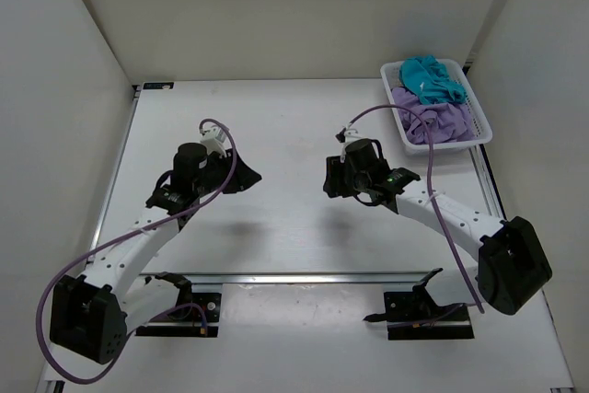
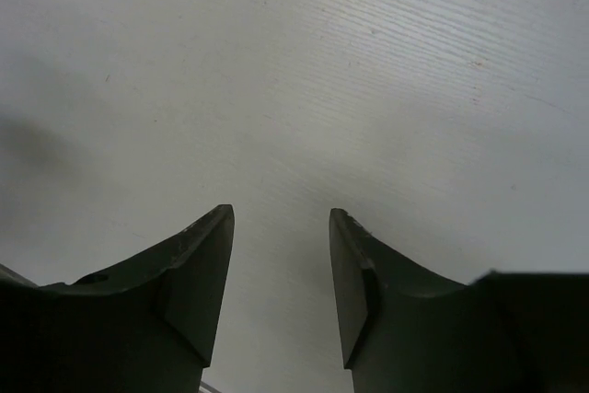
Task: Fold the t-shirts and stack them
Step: Grab crumpled tshirt from bin with the right arm
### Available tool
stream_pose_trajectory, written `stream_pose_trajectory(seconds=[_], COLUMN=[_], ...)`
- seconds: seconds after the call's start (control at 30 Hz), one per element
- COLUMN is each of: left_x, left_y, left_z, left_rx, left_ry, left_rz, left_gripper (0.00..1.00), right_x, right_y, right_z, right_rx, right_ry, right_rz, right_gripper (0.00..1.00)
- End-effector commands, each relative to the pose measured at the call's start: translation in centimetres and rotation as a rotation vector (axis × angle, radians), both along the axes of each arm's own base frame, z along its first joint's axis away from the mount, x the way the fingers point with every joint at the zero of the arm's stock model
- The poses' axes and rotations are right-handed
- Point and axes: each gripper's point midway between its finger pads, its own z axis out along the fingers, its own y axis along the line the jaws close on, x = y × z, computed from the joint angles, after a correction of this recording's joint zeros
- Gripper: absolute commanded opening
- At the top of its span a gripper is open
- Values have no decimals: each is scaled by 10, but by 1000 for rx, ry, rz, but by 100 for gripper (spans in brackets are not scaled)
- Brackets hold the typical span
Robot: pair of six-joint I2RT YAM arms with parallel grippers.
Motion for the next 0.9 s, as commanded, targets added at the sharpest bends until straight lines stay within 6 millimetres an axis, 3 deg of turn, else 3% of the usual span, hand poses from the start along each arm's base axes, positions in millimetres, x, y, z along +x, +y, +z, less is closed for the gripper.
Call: stream_pose_trajectory(seconds=[0.0,0.13,0.2,0.23,0.33,0.37,0.4,0.43,0.47,0.53,0.57,0.63,0.67,0.7,0.73,0.77,0.8,0.83,0.87], left_x=[-4,-7,-14,-18,-26,-29,-30,-33,-33,-35,-35,-39,-39,-39,-40,-41,-40,-40,-41], left_y=[-8,-20,-31,-38,-53,-56,-55,-55,-57,-58,-57,-58,-57,-56,-57,-57,-57,-55,-55], left_z=[5,6,3,3,3,1,-6,-12,-10,-17,-18,-20,-24,-25,-27,-27,-26,-28,-29], left_rx=[-14,-34,-54,-50,-25,-24,-14,-10,-26,-37,-35,-33,-29,-31,-35,-38,-39,-35,-28], left_ry=[-40,-59,-48,-49,-64,-70,-66,-54,-64,-48,-48,-54,-49,-50,-43,-38,-42,-45,-46], left_rz=[-51,-83,-112,-131,-146,-151,-141,-144,-151,-165,-163,-172,-168,-163,-173,-181,-175,-174,-168], left_gripper=[42,37,31,26,14,12,9,7,6,5,5,10,12,17,20,20,23,27,28], right_x=[17,32,43,50,90,104,126,142,152,178,187,201,208,215,225,231,238,250,259], right_y=[-1,14,22,27,19,3,-15,-41,-56,-116,-134,-189,-201,-221,-246,-251,-264,-275,-280], right_z=[25,48,65,66,104,97,114,120,124,139,145,150,152,141,147,152,141,142,155], right_rx=[20,94,132,132,75,34,34,24,15,-33,-61,-107,-126,-152,-159,-165,-179,-199,-217], right_ry=[-85,-117,-142,-151,-260,-249,-288,-271,-278,-301,-324,-341,-344,-315,-324,-321,-293,-295,-319], right_rz=[-37,-9,5,7,-66,-107,-170,-234,-274,-418,-465,-595,-619,-656,-703,-694,-711,-716,-704], right_gripper=[44,24,7,3,0,0,0,0,0,0,0,0,1,2,5,8,11,19,26])
